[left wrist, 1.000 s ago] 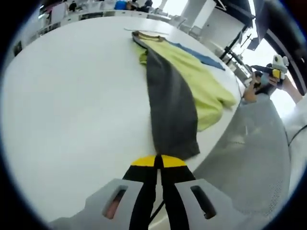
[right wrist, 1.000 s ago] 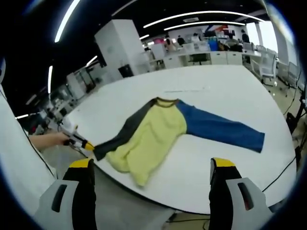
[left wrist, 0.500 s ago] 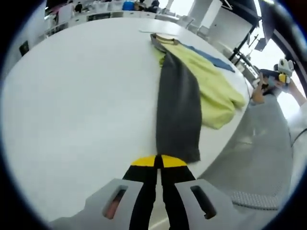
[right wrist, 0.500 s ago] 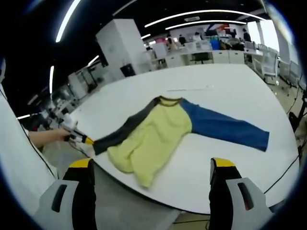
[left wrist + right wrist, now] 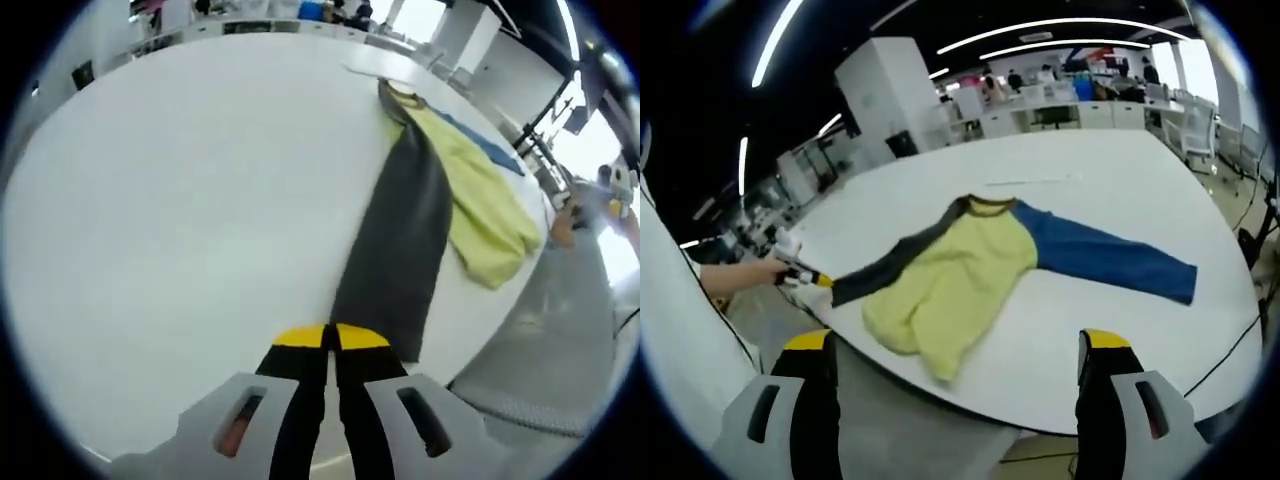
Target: Fold the garment on the visible template until the final outline fits inside the template.
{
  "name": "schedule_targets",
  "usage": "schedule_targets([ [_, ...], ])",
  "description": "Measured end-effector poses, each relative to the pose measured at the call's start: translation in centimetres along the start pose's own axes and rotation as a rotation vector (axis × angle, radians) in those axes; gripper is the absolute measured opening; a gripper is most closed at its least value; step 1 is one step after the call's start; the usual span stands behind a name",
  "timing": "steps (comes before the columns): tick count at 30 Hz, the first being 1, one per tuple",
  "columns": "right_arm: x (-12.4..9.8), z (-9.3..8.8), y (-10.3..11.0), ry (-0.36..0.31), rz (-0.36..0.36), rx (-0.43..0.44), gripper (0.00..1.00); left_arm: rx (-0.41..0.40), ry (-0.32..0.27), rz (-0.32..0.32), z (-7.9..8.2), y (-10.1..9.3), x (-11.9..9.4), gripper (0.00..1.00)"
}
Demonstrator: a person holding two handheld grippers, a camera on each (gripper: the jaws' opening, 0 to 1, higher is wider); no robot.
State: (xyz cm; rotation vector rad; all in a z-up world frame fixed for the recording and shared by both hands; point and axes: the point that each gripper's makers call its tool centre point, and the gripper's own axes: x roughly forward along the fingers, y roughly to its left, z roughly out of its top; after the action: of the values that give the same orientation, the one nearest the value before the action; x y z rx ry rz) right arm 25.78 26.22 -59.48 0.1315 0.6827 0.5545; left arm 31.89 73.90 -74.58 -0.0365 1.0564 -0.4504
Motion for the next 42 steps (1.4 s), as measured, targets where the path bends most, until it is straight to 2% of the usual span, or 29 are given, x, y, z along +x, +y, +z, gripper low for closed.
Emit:
schedule_targets([
  [3,-0.2,0.1,-0.3,-0.004,-0.01,0.007,1.0,-0.046,-0.011,0.038,0.4,1.3,-0.3,0.0],
  [7,-0.2,0.1,-0.3,-0.004,-0.017,0.006,1.0,-0.096,0.009,0.092,0.2,3.2,-0.7,0.0],
  [12,0.2,0.3,-0.1,-0.006,-0.015,0.007,1.0,-0.129,0.009,0.111,0.0,3.3,-1.0,0.0],
  [15,0.4,0.4,0.0,-0.004,-0.013,0.006,1.0,-0.136,0.034,0.143,0.2,4.3,-1.2,0.0],
  [24,1.7,0.8,0.2,0.006,0.006,0.001,1.0,-0.147,0.039,0.209,2.5,7.3,-2.0,0.0],
  [32,2.1,0.9,0.0,0.018,0.014,-0.003,1.0,-0.19,0.037,0.271,3.4,9.7,-2.3,0.0],
  [37,2.3,1.1,-0.5,0.023,0.004,0.003,1.0,-0.218,0.024,0.307,4.2,11.0,-2.0,0.0],
  [42,2.8,1.2,-0.8,0.033,0.0,0.008,1.0,-0.267,-0.004,0.345,4.8,14.0,-0.7,0.0],
])
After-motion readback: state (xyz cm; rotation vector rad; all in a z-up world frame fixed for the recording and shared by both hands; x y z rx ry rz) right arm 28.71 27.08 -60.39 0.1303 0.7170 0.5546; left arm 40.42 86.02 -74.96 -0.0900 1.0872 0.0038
